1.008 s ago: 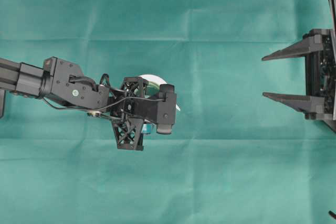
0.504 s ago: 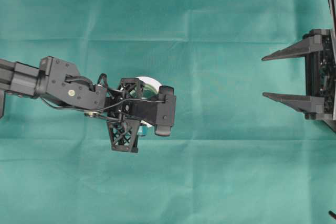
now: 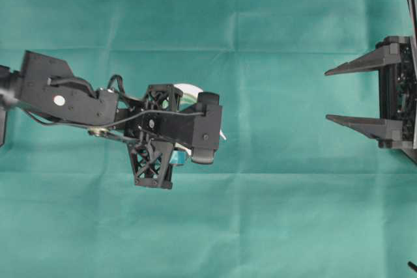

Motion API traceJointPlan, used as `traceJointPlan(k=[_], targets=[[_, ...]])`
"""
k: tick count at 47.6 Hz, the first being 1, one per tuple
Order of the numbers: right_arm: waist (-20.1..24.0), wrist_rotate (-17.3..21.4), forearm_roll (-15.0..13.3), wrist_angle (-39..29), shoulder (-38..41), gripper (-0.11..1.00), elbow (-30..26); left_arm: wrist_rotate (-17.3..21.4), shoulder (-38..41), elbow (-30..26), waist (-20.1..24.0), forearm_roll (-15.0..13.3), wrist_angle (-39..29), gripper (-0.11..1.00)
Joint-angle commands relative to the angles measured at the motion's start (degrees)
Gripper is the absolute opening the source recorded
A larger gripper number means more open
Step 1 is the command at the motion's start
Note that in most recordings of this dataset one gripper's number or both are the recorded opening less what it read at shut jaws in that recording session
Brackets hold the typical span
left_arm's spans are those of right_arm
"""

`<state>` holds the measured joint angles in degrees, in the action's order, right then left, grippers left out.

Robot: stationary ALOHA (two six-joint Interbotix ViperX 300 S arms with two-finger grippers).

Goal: Peel off the duct tape with your right arm.
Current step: 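Hold the roll upright with the left gripper, tape tab on top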

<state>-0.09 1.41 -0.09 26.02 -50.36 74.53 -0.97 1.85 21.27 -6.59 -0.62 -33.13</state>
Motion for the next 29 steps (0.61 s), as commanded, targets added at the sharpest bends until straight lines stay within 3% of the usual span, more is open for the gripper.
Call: traceJointPlan(k=[1,12,29], targets=[[0.26,0.09,0.00,0.62,0.35,0.68,-0.70,0.26,-3.60,-3.16,0.18,0.35,-1.93,0.21],[0.35,0.09,0.00,0.62,0.35,0.68,-0.70,3.60,-5.45,-7.03,0.18,0.35,-8.26,0.21],[0.62,2.37,0.00,0.62,1.85,0.68,-1.32,4.13,-4.92,-10.20,0.97,0.44,-13.27,0.21]])
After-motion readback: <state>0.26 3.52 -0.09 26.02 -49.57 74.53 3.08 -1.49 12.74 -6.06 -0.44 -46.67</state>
